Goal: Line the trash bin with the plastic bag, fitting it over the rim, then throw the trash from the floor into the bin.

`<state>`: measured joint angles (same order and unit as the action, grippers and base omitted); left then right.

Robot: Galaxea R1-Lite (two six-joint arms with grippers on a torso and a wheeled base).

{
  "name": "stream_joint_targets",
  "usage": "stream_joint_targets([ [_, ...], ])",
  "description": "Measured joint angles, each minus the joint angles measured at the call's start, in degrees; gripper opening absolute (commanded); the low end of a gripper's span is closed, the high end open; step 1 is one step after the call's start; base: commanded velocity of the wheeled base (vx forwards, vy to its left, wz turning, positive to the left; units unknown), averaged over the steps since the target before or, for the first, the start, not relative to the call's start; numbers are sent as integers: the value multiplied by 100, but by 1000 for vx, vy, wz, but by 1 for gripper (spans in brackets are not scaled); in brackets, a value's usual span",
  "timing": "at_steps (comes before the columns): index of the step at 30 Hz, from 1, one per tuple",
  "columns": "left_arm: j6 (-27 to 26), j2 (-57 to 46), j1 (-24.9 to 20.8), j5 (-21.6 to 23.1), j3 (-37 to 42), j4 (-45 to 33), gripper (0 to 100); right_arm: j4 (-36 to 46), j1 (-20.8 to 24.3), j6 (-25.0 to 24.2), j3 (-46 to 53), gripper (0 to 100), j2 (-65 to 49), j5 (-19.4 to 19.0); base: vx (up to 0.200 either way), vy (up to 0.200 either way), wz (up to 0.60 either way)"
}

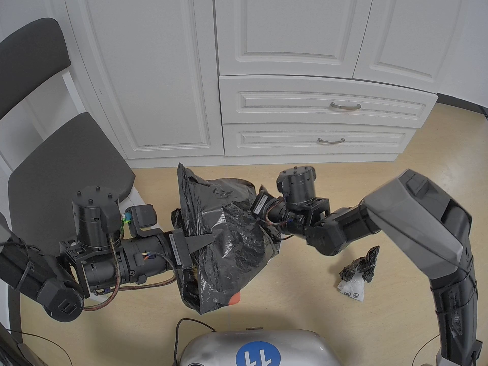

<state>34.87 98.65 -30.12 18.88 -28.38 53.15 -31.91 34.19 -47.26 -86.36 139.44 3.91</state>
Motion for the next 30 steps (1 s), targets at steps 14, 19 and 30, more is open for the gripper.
stream_joint_targets([
  [14, -68, 55, 247, -6, 13, -137, 0, 39, 401, 11, -149, 0, 508, 18, 0, 0, 0],
  [19, -71, 151, 223, -9, -179, -347, 0, 41, 315, 20, -221, 0, 596, 29, 0, 0, 0],
  [30, -73, 703, 173, -74, -1150, -1013, 0, 28, -187, 534, -199, 0, 527, 106, 0, 0, 0],
])
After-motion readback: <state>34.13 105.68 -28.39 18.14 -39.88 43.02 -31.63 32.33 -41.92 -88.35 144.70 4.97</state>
